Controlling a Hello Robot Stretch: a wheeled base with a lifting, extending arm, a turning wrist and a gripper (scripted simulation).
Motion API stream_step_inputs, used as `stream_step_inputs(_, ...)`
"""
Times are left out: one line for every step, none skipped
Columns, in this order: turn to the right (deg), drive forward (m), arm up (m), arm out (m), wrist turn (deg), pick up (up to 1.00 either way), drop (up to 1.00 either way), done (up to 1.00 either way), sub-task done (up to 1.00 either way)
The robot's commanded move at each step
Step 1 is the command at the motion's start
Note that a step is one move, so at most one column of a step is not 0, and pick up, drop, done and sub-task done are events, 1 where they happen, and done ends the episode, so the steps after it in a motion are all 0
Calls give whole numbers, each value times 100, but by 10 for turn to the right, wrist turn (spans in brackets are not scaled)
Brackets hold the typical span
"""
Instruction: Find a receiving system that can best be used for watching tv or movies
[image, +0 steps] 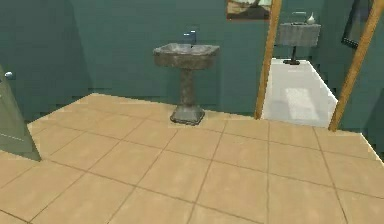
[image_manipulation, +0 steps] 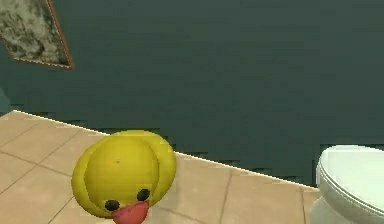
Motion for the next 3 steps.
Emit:
stream_step_inputs(0, 45, 0, 0, 0, 0, 0, 0, 0)
stream_step_inputs(330, 0, 0, 0, 0, 0, 0, 0, 0)
stream_step_inputs(0, 30, 0, 0, 0, 0, 0, 0, 0)
